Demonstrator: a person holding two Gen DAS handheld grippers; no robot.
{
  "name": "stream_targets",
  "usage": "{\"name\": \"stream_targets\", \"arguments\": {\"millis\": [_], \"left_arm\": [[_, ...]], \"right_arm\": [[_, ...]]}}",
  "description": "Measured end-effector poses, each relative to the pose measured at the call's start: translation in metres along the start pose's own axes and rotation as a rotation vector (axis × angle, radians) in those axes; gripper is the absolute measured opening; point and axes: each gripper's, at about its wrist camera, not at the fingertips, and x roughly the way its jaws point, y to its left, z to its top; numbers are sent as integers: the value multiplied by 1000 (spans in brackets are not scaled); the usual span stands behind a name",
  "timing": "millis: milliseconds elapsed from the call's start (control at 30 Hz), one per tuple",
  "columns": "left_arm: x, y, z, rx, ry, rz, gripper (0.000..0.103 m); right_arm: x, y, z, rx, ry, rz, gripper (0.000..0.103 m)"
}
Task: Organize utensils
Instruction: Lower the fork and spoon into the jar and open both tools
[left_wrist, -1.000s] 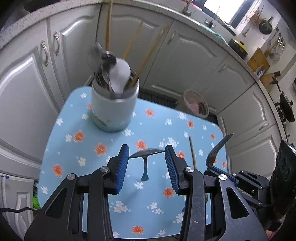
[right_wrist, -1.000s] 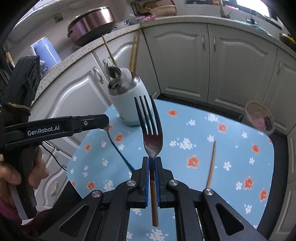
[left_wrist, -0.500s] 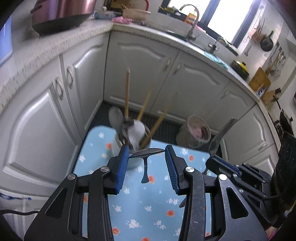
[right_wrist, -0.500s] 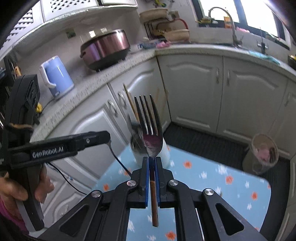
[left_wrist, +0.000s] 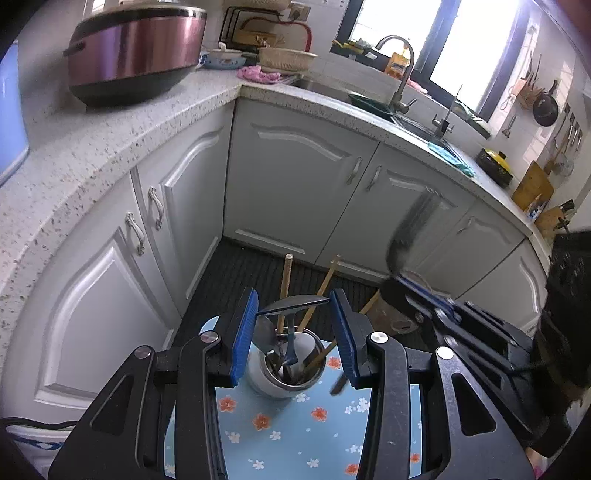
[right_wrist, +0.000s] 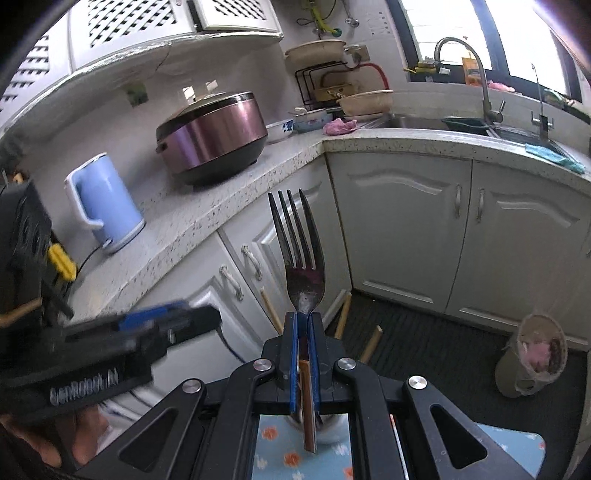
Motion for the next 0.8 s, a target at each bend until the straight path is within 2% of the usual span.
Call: {"name": "stream_targets", "arguments": {"millis": [267,800], "left_arm": [[35,10,-24,-5,66,21,39],[78,11,-72,-29,131,33,39]], "right_arm": [[48,-8,-24,-2,9,-21,5],[74,-35,-88,51,139,-12,5]]}}
